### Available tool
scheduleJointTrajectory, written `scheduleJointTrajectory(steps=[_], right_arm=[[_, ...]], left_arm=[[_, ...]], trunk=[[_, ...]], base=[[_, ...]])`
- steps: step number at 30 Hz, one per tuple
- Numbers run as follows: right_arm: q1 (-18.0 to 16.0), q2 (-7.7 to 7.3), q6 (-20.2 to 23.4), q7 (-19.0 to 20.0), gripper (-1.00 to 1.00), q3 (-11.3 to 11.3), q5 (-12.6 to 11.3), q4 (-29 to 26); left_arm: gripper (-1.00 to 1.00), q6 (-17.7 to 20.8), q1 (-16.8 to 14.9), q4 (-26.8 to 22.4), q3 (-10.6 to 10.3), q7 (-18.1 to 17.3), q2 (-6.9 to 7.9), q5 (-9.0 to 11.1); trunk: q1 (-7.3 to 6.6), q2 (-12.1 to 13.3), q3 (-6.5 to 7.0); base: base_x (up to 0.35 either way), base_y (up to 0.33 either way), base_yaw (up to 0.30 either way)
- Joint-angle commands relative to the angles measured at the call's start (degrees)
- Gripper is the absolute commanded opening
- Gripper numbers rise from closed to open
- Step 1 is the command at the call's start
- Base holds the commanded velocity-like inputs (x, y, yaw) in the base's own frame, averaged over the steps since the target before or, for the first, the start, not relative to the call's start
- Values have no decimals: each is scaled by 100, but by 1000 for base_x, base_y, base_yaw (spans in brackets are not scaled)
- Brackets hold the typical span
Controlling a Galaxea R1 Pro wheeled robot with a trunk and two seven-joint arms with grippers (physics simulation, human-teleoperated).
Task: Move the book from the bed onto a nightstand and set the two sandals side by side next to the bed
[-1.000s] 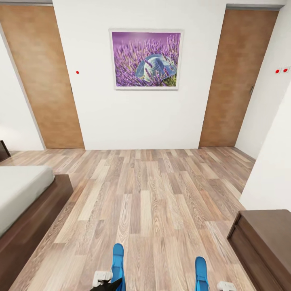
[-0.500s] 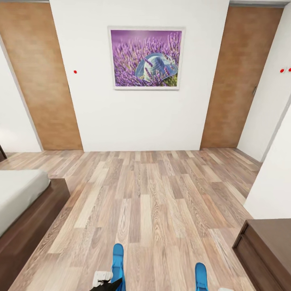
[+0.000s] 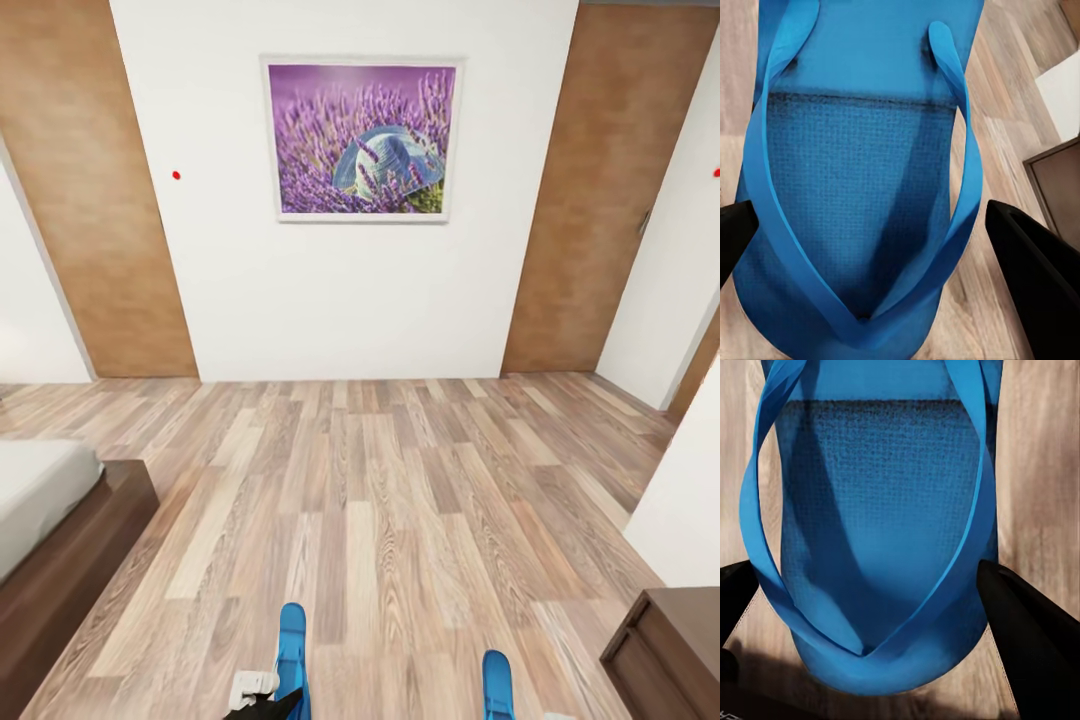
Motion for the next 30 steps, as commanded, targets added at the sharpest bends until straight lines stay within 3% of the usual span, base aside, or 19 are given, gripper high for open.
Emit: scheduleJointTrajectory(steps=[1, 30], right_arm=[[-3, 4, 57, 36, -100, -49, -3, -7], [-3, 4, 57, 38, -100, -49, -3, -7]], left_arm=[[-100, -15, -5, 7, 26, -28, 0, 3], [-100, -8, -6, 7, 26, -28, 0, 3]], trunk=[[2, -2, -6], [2, -2, -6]], base=[[324, 0, 0], [323, 0, 0]])
